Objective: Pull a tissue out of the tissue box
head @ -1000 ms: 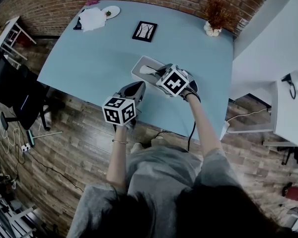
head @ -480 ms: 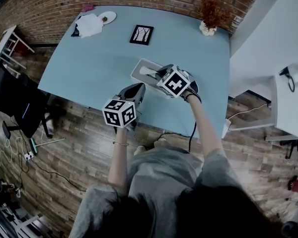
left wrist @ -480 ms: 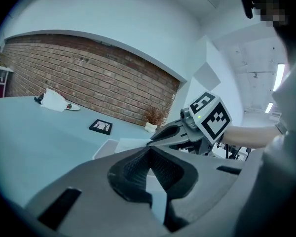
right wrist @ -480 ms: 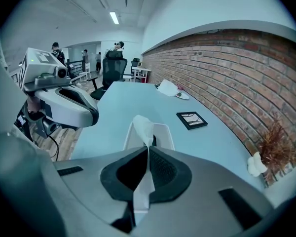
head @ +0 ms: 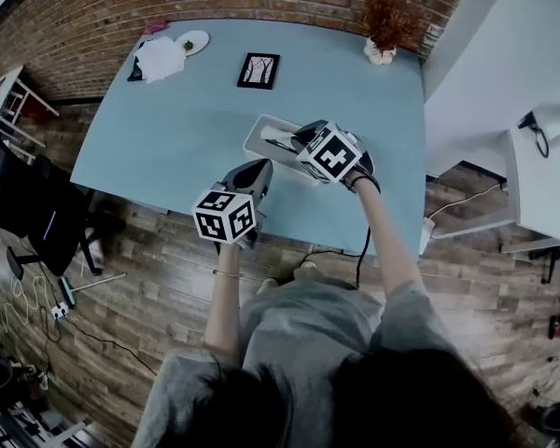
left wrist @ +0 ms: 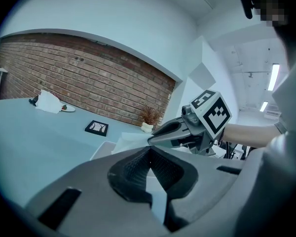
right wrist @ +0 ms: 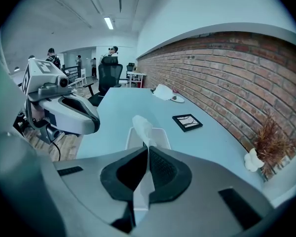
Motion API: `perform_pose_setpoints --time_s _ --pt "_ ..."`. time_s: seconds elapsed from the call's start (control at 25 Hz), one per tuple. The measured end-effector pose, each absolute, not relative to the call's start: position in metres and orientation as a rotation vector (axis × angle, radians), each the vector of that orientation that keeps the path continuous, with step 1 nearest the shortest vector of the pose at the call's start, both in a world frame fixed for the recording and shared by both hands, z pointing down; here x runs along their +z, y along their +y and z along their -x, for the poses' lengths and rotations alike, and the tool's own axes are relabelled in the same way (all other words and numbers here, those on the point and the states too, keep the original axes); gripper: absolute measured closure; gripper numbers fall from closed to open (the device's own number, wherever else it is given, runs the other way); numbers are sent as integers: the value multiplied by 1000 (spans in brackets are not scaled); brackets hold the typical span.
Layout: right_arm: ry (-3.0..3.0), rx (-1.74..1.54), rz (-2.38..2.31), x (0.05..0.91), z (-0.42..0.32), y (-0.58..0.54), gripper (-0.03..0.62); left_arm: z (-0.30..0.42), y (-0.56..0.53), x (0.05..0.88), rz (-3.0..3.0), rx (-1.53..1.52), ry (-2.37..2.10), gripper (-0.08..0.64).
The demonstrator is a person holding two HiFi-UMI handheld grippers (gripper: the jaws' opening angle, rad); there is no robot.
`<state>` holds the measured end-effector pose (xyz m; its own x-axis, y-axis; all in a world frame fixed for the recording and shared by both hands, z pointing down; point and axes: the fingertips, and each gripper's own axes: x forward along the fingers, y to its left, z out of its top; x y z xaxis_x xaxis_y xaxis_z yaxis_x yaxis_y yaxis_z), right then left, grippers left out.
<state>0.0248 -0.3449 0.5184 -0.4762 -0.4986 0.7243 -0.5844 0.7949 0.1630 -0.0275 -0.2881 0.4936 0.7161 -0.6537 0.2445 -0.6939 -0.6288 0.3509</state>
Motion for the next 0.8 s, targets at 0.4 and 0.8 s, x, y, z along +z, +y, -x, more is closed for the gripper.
perform_pose_setpoints --time_s 0.4,0.8 --pt "-2162 122 -846 508 -26 -338 591 28 -284 486 -2538 137 -997 557" --pt "-2146 117 -920 496 -32 -331 591 32 -276 479 -2570 138 -956 557"
